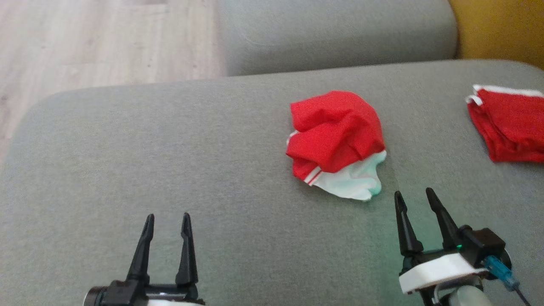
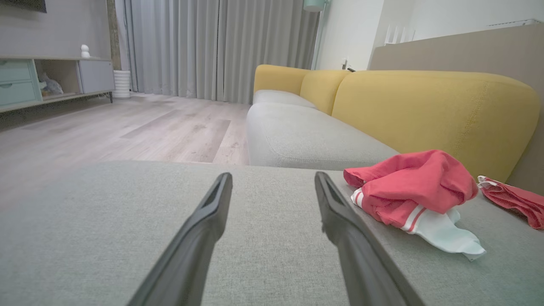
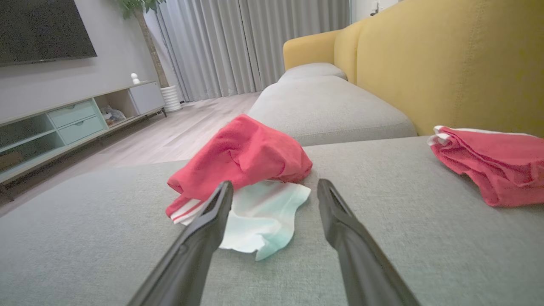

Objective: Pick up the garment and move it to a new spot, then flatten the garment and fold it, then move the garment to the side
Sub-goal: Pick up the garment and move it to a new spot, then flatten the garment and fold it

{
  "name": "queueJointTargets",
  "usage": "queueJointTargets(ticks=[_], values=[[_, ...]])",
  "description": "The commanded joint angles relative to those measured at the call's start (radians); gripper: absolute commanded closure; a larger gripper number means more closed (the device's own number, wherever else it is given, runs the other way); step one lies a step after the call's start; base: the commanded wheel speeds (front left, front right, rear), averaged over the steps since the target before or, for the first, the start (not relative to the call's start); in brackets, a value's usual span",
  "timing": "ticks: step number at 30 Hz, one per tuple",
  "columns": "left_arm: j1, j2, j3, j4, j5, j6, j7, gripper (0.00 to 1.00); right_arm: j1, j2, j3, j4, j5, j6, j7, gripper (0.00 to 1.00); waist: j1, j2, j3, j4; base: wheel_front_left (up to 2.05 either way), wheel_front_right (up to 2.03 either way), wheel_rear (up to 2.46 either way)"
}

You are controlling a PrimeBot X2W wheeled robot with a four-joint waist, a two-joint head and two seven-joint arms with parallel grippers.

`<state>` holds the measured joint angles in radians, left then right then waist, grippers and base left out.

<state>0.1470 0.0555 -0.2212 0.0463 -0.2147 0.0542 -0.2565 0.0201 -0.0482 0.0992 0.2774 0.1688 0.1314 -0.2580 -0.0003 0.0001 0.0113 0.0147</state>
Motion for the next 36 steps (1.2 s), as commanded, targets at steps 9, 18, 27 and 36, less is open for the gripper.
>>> queueJointTargets(ticks=[9,18,27,36], values=[[-0.037,-0.005,0.022,-0.020,0.020,0.016,-0.005,0.00,-0.003,-0.002,0.032,-0.037,0.009,-0.001,-0.004,0.00,0.0003,-0.0001,-0.026,0.036,0.00,0.00,0.00],[-0.038,-0.005,0.021,-0.010,0.020,0.022,-0.005,0.00,-0.003,-0.002,0.027,-0.040,0.015,-0.001,-0.004,0.00,0.0003,-0.0001,-0.021,0.037,0.00,0.00,0.00],[-0.040,-0.005,0.023,0.007,0.021,0.022,-0.005,0.00,-0.001,-0.002,0.027,-0.037,0.019,-0.001,-0.004,0.00,0.0003,-0.0001,-0.024,0.040,0.00,0.00,0.00],[-0.041,-0.005,0.019,0.013,0.023,0.024,-0.005,0.00,-0.003,-0.002,0.033,-0.030,0.024,-0.001,-0.004,0.00,0.0003,-0.0001,-0.024,0.036,0.00,0.00,0.00]])
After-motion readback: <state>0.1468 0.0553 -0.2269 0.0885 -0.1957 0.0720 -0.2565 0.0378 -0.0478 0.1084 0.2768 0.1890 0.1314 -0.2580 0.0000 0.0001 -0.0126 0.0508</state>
